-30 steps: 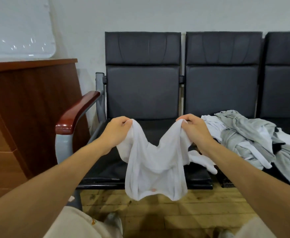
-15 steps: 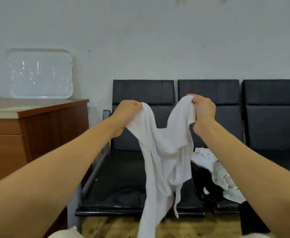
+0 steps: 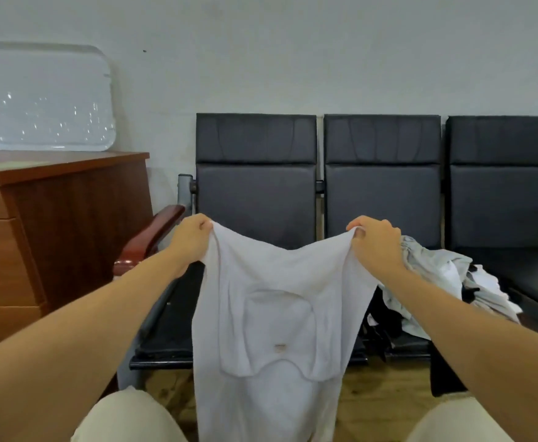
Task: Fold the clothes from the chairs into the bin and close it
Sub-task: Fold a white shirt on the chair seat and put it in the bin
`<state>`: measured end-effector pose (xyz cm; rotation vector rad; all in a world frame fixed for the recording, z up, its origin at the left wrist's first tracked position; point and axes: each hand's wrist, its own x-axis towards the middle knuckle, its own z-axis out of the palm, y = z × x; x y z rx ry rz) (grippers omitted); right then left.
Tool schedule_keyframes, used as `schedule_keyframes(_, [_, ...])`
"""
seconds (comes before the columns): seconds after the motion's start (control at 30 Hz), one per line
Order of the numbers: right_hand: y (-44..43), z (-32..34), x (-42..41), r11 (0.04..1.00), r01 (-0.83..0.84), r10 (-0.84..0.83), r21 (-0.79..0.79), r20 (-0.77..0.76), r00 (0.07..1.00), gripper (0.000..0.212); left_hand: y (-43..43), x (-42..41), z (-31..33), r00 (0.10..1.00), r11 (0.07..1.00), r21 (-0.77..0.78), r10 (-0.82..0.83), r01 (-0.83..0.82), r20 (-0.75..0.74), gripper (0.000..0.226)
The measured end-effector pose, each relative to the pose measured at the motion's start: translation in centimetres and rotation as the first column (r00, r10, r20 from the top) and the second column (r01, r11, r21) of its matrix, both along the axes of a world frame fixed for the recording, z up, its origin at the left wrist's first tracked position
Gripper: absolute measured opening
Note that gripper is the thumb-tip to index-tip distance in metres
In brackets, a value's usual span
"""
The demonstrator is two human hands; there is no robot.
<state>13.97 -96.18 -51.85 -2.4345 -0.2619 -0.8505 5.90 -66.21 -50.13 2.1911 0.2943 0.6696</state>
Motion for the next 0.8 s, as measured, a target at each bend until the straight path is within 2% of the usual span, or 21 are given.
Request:
schedule_keyframes(0.1, [-0.5,-2.4,1.4,0.983,0.046,-0.048,-0.177,-0.006,0.999,0.031,1.6,1.7,-3.7,0.99,0.979,0.201,0.053,-0.025,-0.133,0.023])
schedule_keyframes(0.2, [-0.5,-4.6,2.8,0.969,0.042,-0.056,-0.243,-0.054,0.997,0.034,2.4,3.3,-6.6,0.976,0.953,0.3,0.101,-0.039,-0.195,0.02])
schedule_keyframes(0.3, [0.0,-6.6,4.2,0.954,0.005,-0.055,-0.299,-0.159,0.986,0.037,2.3,4.9,-8.9,0.957,0.922,0.386,0.149,-0.044,-0.248,0.016])
schedule_keyframes(0.43, [0.9,-9.5,5.8,0.92,-0.081,-0.056,-0.383,-0.333,0.941,0.036,1.9,6.5,-11.6,0.888,0.858,0.514,0.236,0.0,-0.395,0.014])
schedule_keyframes(0.57, [1.7,-11.4,7.1,0.805,-0.214,-0.058,-0.553,-0.433,0.9,0.037,2.9,8.3,-13.3,0.843,0.844,0.532,0.239,0.065,-0.483,0.022])
schedule_keyframes(0.63, [2.2,-11.9,8.3,0.748,-0.225,-0.075,-0.624,-0.417,0.906,0.037,3.5,9.4,-13.7,0.83,0.862,0.495,0.195,0.109,-0.523,0.032])
schedule_keyframes(0.73, [3.0,-12.1,9.8,0.729,-0.207,-0.069,-0.652,-0.371,0.926,0.033,4.6,11.3,-14.5,0.805,0.873,0.465,0.167,0.148,-0.569,0.051])
schedule_keyframes(0.8, [3.7,-12.4,10.8,0.657,-0.203,-0.078,-0.726,-0.333,0.94,0.03,5.4,12.5,-15.1,0.783,0.857,0.487,0.182,0.17,-0.594,0.048])
